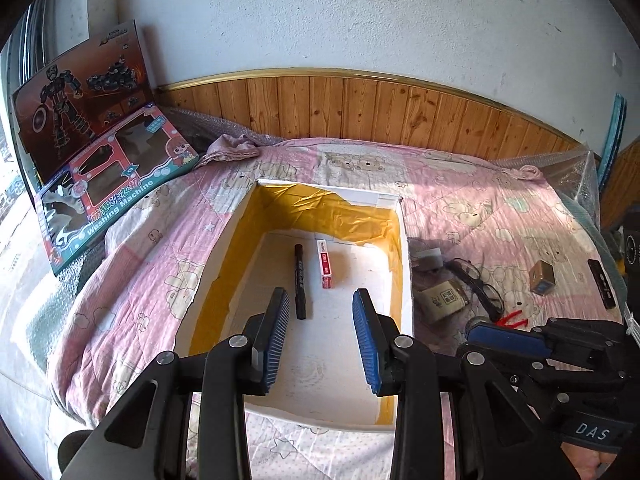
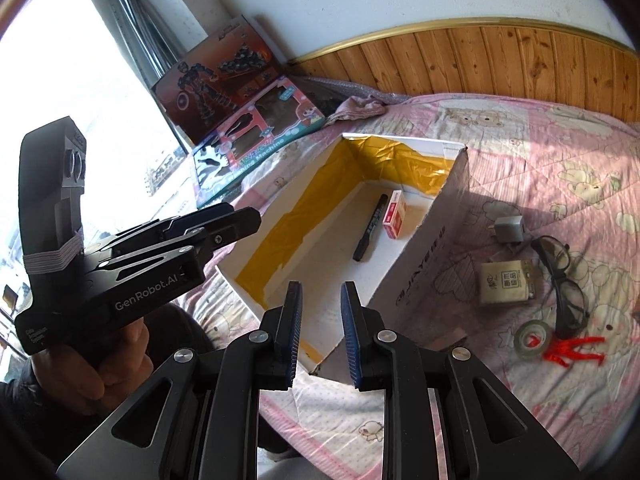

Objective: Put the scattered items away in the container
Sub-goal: 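Move both tools back toward the items on the bedspread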

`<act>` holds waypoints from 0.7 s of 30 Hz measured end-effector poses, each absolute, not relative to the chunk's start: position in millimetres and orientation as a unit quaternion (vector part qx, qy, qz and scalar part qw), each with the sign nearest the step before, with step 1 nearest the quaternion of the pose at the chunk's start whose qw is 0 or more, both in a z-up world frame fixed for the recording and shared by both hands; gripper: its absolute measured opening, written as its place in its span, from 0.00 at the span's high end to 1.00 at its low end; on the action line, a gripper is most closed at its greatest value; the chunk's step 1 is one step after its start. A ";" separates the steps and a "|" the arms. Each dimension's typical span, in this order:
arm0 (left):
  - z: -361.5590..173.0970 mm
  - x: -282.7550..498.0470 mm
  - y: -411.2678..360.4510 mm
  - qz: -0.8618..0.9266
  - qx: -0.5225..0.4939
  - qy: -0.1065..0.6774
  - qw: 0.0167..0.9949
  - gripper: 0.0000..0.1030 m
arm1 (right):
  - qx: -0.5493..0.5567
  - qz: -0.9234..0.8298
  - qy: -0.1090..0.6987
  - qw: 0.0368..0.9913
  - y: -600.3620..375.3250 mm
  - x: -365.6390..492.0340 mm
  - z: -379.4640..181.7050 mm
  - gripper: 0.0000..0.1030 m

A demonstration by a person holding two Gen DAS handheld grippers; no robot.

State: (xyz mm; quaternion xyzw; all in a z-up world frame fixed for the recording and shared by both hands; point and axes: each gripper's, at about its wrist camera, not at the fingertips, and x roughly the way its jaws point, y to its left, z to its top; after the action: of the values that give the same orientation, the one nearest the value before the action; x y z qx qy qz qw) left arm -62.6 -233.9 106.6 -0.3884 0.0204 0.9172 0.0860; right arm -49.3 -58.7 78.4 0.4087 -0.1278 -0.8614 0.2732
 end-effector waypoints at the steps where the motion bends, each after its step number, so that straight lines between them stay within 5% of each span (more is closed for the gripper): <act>1: 107.0 -58.0 -231.0 0.917 -0.388 0.019 0.090 0.66 | 0.408 -0.862 -0.132 0.271 -53.5 -45.1 77.0 0.78; 21: 49.3 -11.7 -121.1 0.869 -0.440 0.061 0.217 0.62 | 0.444 -0.851 -0.245 0.135 64.8 -5.3 0.7 0.72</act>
State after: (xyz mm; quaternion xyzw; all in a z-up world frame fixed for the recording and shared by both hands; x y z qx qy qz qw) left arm -11.7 -121.1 49.3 -0.4403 0.0608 0.8692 0.2166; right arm -5.3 64.8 0.7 0.4439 -0.2454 -0.8512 0.1348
